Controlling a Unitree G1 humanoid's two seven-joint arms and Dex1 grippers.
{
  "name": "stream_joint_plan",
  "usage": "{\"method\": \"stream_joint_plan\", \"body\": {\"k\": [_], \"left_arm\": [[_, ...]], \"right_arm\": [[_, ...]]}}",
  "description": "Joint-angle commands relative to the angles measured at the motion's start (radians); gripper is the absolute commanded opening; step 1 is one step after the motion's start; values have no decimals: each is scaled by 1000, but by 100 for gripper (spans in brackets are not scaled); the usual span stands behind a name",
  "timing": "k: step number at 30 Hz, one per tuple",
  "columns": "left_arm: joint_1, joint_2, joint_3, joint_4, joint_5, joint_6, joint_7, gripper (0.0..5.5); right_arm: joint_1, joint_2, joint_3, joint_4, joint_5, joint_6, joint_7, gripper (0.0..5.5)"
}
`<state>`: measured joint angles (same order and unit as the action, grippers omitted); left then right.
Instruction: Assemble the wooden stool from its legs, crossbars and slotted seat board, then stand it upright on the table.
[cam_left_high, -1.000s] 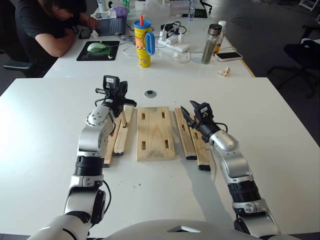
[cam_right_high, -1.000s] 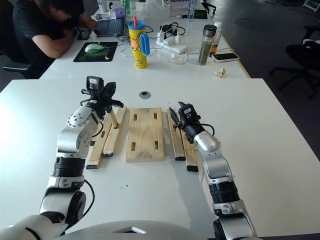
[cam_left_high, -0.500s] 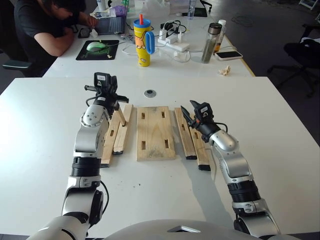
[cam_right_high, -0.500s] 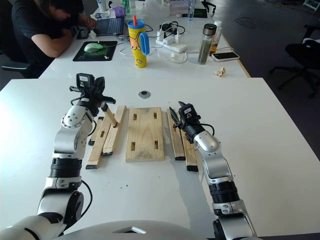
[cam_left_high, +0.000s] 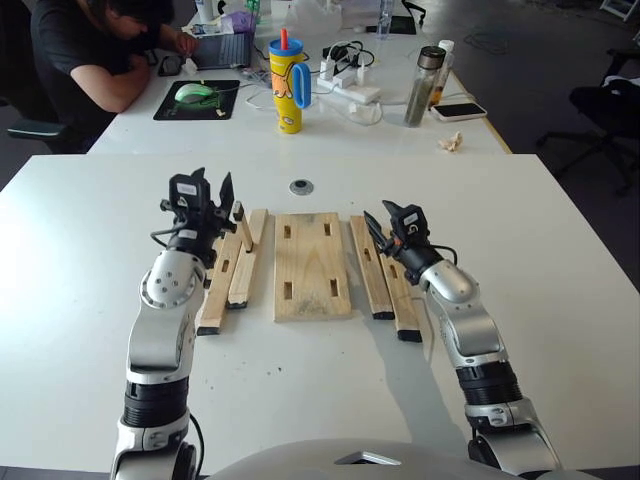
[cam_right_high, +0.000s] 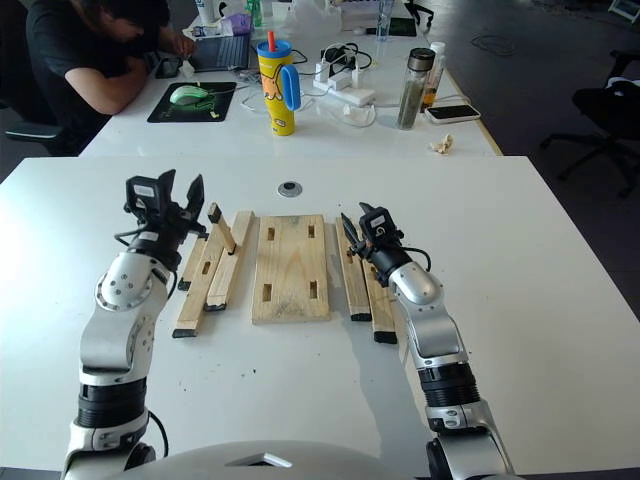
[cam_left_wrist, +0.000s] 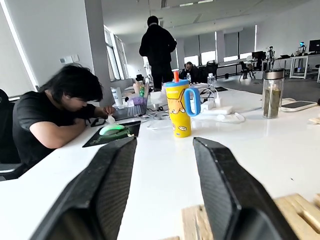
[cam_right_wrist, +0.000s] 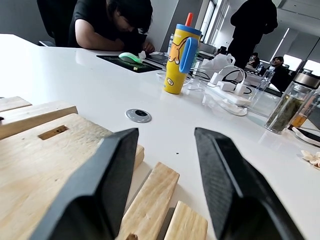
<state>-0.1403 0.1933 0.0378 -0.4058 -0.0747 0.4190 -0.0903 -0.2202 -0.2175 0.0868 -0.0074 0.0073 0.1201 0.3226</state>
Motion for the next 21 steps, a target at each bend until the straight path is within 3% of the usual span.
{"method": "stream_joint_plan", "body": {"k": [1, 10, 21], "left_arm": [[-2, -30, -24, 17, -9, 43, -1, 238], [-40, -45, -34, 203, 13, 72, 2, 221], [-43, -61, -44, 193, 21, 64, 17, 58]], "right_arm": [[-3, 6, 1, -2, -1, -1, -6, 207], [-31, 5, 8, 20, 0, -5, 11, 207], [-30, 10, 14, 25, -6, -11, 4, 207]]}}
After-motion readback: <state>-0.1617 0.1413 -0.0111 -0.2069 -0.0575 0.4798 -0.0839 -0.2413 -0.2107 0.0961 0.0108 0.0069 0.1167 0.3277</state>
